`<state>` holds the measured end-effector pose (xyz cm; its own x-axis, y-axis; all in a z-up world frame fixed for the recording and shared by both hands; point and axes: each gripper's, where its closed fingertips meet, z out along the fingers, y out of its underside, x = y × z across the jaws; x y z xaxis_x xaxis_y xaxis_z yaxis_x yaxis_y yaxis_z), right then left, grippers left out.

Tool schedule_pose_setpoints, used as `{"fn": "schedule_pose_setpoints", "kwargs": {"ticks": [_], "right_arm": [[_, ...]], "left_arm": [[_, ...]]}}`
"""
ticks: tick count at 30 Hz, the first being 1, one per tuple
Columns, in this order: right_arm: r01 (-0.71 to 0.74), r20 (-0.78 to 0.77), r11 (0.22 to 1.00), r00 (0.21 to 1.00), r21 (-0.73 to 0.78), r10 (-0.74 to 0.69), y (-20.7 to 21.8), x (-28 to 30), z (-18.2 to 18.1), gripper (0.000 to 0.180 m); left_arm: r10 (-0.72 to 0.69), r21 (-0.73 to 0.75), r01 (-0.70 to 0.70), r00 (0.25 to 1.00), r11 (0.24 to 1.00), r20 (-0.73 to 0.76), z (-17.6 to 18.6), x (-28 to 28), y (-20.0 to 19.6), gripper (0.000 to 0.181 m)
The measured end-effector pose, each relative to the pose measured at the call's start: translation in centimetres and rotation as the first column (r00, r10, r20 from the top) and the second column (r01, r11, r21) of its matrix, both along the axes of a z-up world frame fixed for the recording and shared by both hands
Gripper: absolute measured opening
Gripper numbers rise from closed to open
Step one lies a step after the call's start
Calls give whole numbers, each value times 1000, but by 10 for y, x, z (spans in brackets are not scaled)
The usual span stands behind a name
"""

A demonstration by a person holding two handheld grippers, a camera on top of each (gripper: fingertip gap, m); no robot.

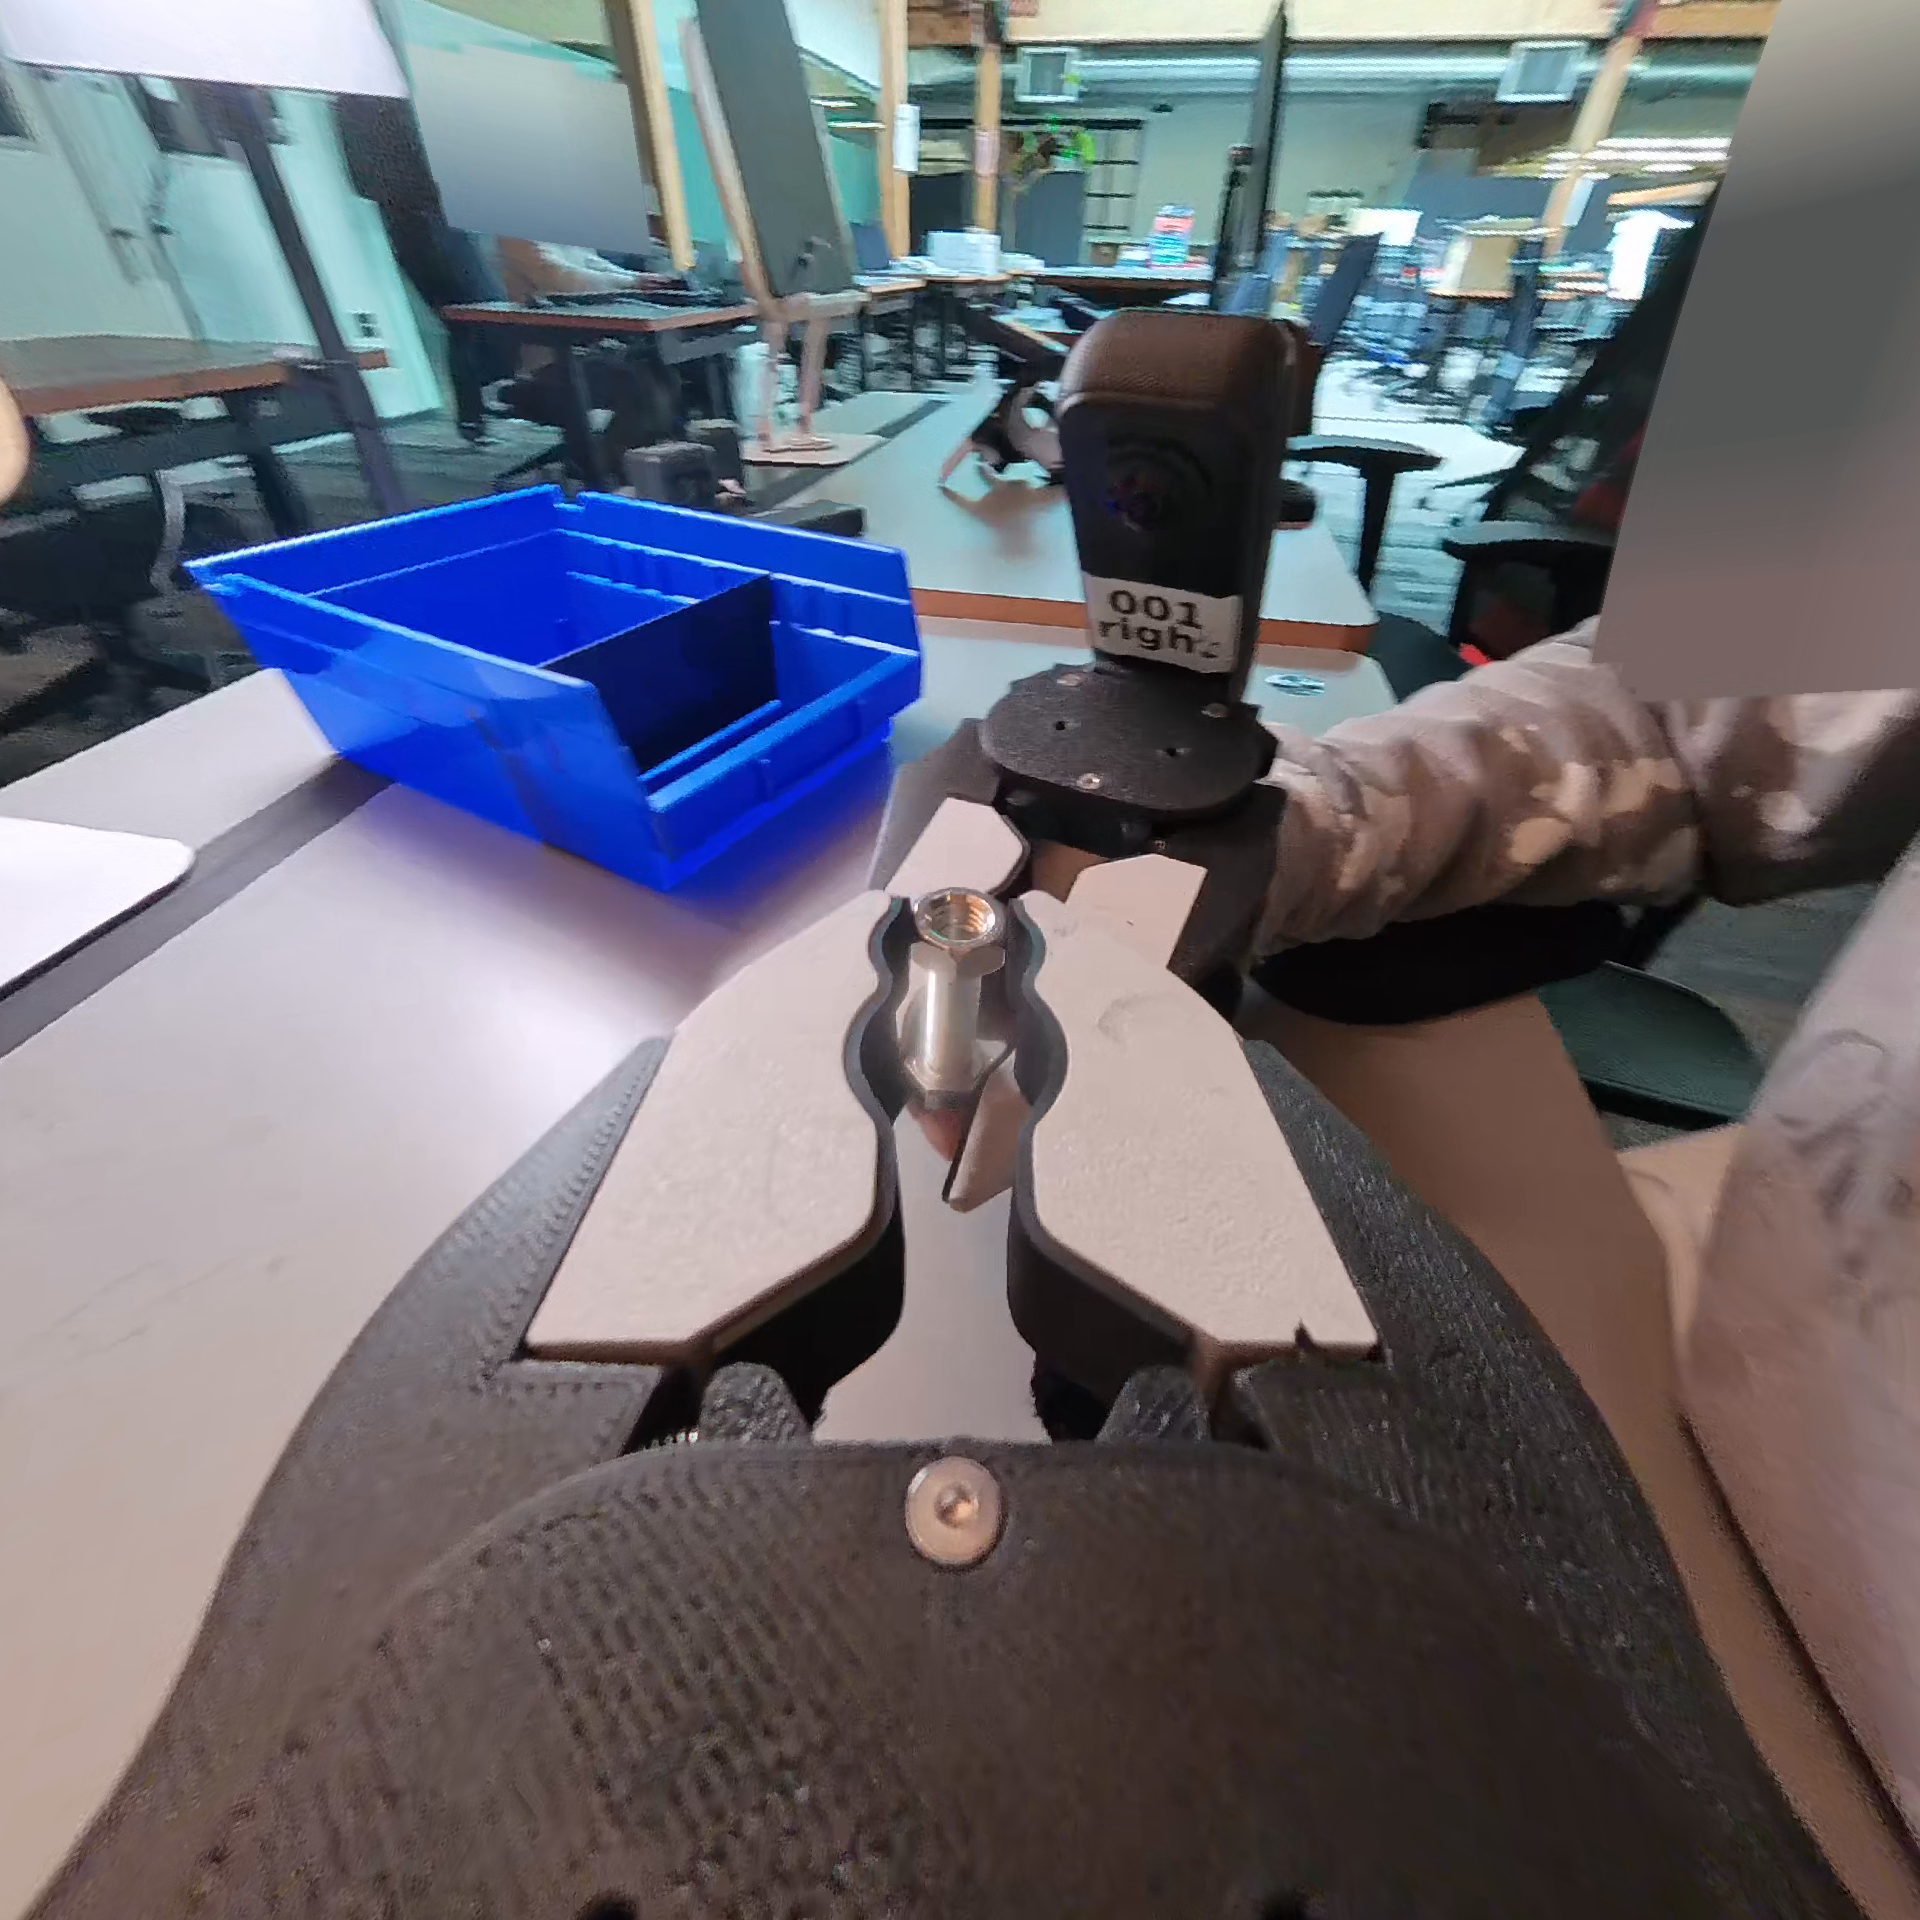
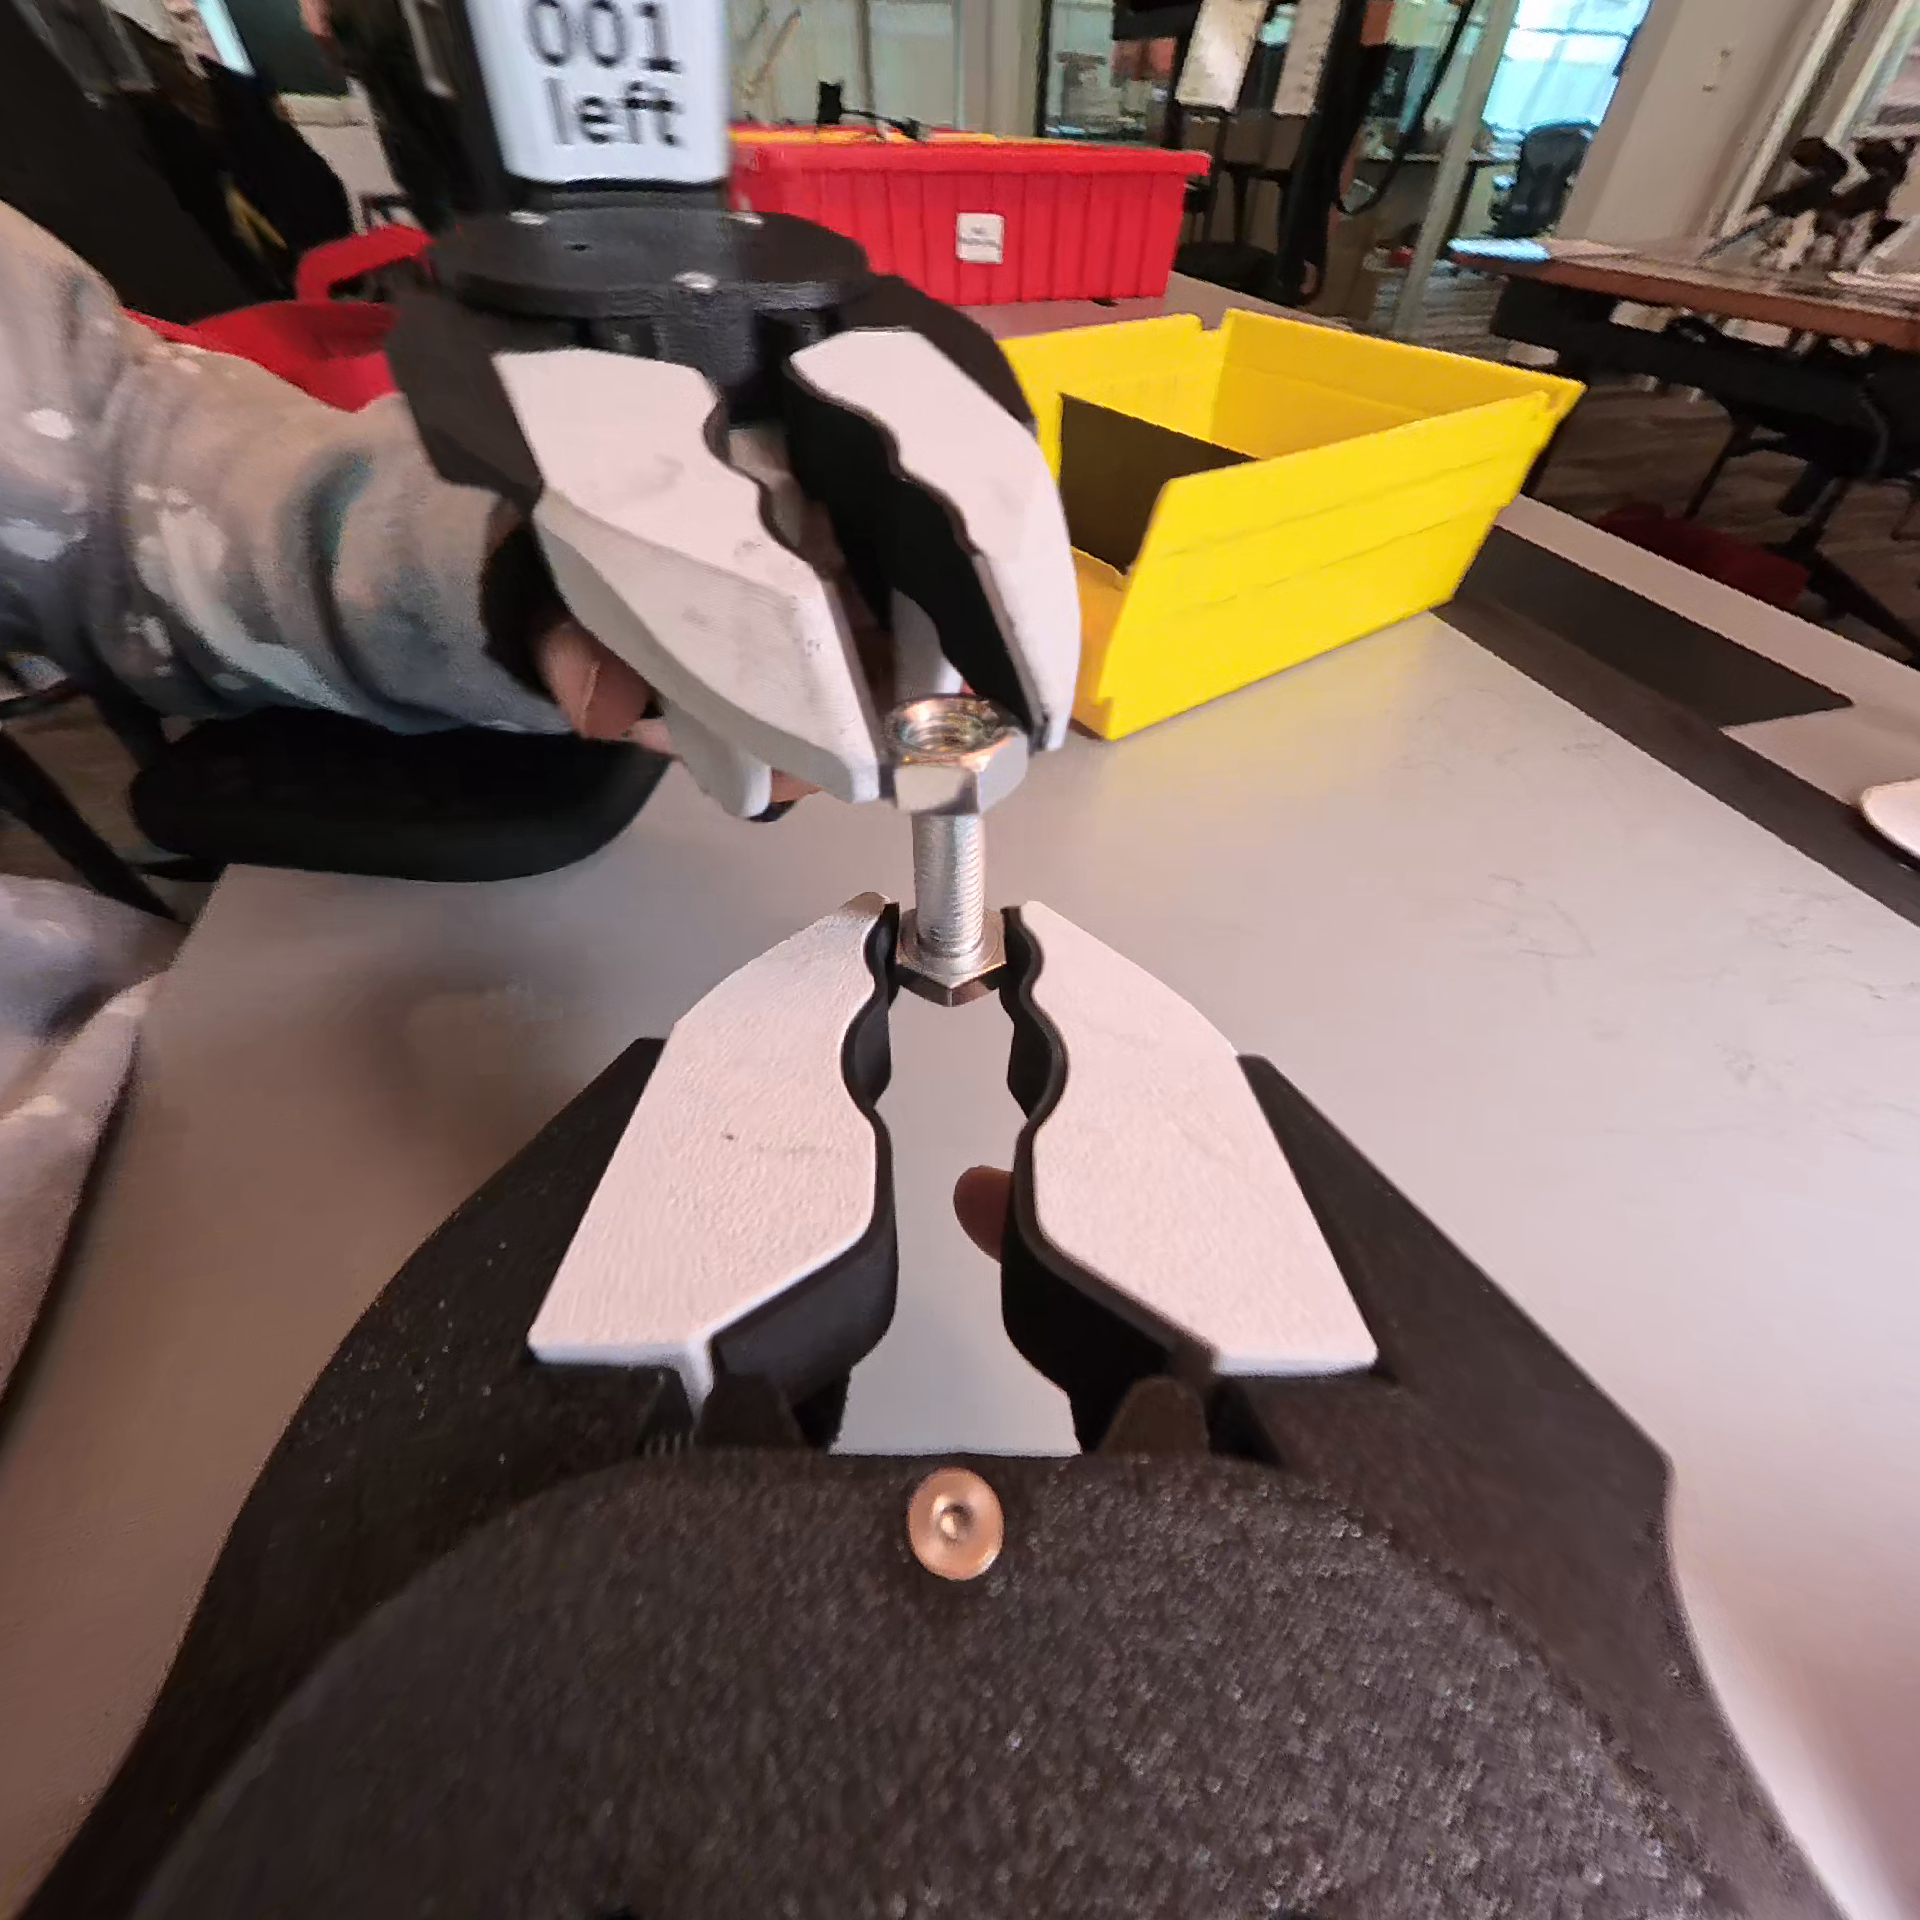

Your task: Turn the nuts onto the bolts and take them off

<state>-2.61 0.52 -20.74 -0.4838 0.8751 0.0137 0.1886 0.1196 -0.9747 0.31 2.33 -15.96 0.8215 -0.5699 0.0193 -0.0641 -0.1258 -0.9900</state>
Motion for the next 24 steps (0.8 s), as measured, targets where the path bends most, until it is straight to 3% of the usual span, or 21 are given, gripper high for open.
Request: {"fn": "schedule_pose_setpoints", "kwargs": {"ticks": [8,17,21,24], "right_arm": [[-185,6,982,983,47,184,-27,15,-3,18],[-387,87,922,919,26,384,-53,36,-13,18],[-405,97,914,911,18,401,-56,38,-14,18],[-387,97,922,918,15,384,-53,36,-14,18]], "left_arm": [[-248,-95,243,968,965,-46,-4,13,-26,18],[-523,-216,494,846,842,-105,-15,27,-52,18],[-574,-224,544,813,808,-98,-16,30,-54,18],[-541,-197,518,836,833,-90,-14,27,-49,22]]}}
